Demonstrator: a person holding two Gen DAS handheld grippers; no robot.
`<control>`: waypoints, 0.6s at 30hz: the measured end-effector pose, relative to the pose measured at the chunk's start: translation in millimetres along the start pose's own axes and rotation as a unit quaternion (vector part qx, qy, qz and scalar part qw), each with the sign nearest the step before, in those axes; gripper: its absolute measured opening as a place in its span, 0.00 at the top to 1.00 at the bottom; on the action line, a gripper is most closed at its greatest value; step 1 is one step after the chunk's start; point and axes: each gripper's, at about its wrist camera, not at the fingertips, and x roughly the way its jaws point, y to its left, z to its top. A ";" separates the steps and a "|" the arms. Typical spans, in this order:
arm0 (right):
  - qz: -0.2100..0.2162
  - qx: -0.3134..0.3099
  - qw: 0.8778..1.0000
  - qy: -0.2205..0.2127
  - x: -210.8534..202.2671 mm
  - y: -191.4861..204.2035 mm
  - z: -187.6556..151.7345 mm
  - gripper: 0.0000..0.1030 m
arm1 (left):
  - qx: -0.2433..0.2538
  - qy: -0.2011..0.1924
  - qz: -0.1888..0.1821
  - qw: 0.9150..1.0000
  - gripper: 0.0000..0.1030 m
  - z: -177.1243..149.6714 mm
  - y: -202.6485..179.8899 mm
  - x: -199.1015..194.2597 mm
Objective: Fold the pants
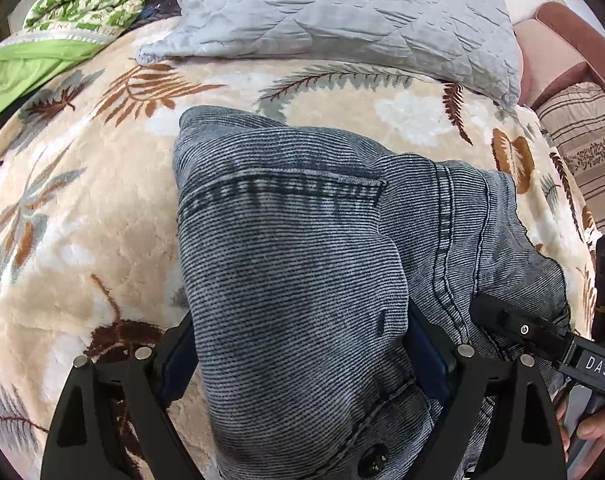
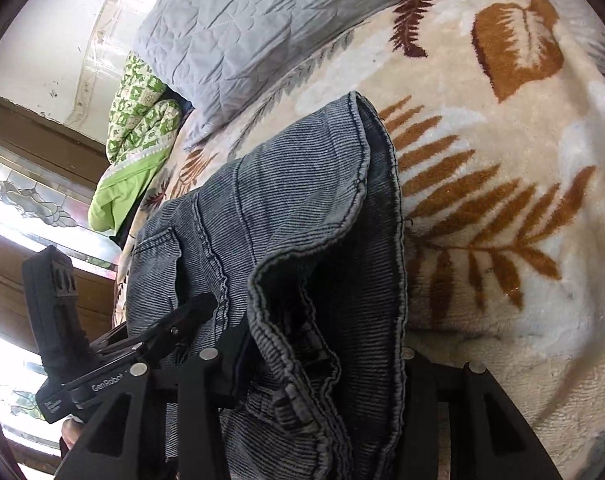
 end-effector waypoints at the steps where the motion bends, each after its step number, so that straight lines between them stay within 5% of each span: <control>1: 0.002 0.001 1.000 -0.001 0.0 -1.5 0.5 0.54 | -0.001 0.003 -0.002 1.000 0.11 1.0 0.8 0.7; 18: 0.026 0.005 1.000 0.010 -0.9 -12.8 3.9 0.53 | 0.005 0.000 -0.001 1.000 0.08 1.9 3.3 2.8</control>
